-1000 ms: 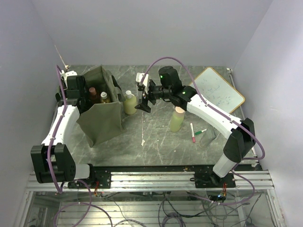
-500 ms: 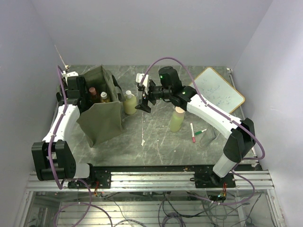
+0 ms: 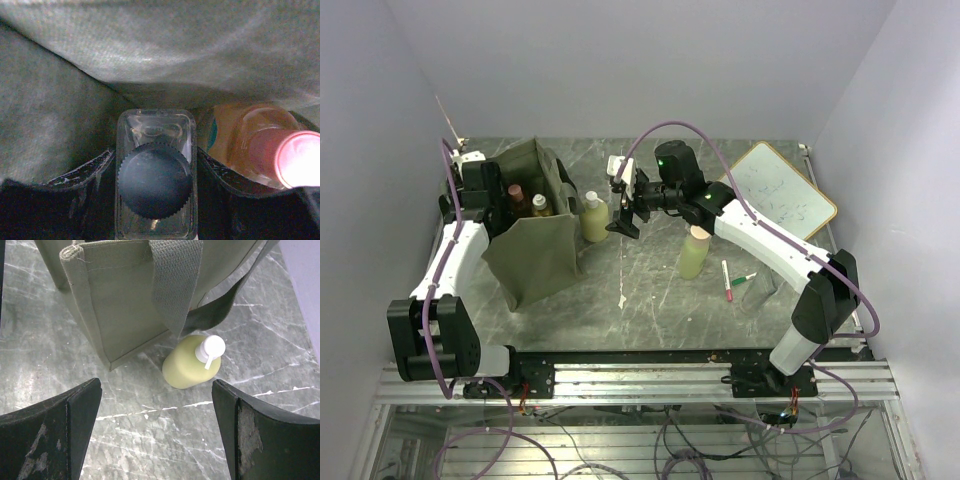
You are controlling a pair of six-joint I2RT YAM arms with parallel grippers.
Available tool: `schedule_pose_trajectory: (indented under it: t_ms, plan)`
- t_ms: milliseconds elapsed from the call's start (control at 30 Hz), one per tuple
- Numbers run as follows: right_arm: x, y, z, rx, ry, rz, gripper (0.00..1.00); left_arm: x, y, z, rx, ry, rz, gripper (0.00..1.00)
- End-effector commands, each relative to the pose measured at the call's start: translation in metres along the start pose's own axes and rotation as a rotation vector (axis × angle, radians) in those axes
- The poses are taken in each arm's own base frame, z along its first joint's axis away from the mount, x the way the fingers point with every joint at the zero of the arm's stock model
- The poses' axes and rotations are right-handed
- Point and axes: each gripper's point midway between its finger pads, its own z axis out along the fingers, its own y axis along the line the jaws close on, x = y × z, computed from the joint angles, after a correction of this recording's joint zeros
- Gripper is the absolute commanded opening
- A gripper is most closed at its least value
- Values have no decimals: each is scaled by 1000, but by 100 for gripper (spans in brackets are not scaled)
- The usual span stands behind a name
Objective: Place the personal care products into the canvas bag
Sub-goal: Place the care product in the canvas bag.
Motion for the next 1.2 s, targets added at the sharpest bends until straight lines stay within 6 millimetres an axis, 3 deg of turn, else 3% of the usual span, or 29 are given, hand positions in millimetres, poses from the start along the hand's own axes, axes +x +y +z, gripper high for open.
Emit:
schedule_pose_trajectory:
  t_ms: [0, 500, 733, 967, 1167]
  plan:
    - [-12, -3, -11, 19, -25, -22, 92, -44, 5, -11, 8, -137, -48, 60]
    - [-12, -2, -11, 19, -25, -25, 92, -47, 7, -19, 14, -156, -42, 66]
    - [-14, -3, -13, 24, -29, -26, 92, -62, 5, -29, 39, -197, -25, 76]
    - [-19, -11, -17, 55, -45, 5, 94, -90, -8, -57, 154, -281, 37, 92]
    - [-24, -19, -25, 101, -62, 39, 95, -103, -26, -94, 310, -331, 152, 92]
